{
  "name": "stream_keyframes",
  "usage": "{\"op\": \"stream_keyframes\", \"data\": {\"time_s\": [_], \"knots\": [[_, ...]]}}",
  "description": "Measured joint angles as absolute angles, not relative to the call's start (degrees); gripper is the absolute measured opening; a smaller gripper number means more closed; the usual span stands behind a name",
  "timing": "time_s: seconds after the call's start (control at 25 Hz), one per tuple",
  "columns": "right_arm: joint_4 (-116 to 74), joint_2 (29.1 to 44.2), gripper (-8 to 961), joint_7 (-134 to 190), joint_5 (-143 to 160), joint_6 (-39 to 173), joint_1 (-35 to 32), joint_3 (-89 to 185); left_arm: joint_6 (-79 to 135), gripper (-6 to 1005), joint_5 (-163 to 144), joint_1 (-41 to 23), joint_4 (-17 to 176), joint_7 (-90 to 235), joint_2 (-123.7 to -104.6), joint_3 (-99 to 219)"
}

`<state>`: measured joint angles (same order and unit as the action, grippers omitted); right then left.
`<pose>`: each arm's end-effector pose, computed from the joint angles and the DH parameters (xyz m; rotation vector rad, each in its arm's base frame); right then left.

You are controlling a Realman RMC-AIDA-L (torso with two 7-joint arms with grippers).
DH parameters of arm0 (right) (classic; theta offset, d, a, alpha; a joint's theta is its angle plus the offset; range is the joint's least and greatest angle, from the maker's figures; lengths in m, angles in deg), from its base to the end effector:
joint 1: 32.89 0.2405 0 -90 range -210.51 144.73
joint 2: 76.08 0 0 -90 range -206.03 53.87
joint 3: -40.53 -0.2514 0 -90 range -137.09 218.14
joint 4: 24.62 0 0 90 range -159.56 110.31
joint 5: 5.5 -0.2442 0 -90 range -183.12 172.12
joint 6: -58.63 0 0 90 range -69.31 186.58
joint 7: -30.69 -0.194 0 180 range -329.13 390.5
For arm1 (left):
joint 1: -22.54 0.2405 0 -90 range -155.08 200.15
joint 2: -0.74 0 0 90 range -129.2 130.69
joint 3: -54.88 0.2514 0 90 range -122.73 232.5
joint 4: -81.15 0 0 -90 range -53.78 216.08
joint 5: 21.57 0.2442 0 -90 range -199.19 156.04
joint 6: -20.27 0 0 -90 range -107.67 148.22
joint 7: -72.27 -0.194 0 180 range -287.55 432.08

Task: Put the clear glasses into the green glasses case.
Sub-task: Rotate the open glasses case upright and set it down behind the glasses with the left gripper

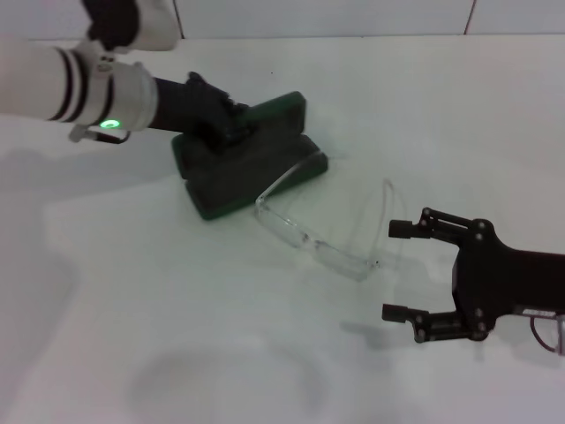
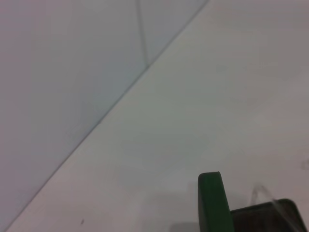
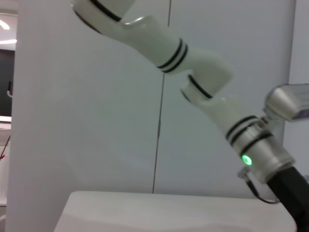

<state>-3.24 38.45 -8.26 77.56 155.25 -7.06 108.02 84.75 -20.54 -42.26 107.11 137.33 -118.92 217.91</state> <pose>0.2435 0.3045 -0.0712 -2.7425 -0.1070 1.0074 -0.2265 0.4837 -0.0800 -2.6987 -0.2663 -0.0404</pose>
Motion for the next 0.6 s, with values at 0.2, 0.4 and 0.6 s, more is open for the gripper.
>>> {"op": "stream_keyframes", "data": {"time_s": [0.2,0.4,0.6], "knots": [[-3.14,38.43,872,-7.21,77.56,156.54,-8.64,107.7,84.9,203,-17.96,-44.05,103.09,136.34,-118.88,217.91],[-3.24,38.29,872,-6.7,77.48,157.07,-9.31,107.59,89.67,214,-17.54,-44.85,102.12,134.21,-118.8,217.94],[-3.21,38.4,872,-6.06,77.46,157.16,-9.58,107.77,91.26,233,-17.53,-45.01,102.22,132.62,-118.76,217.94]]}}
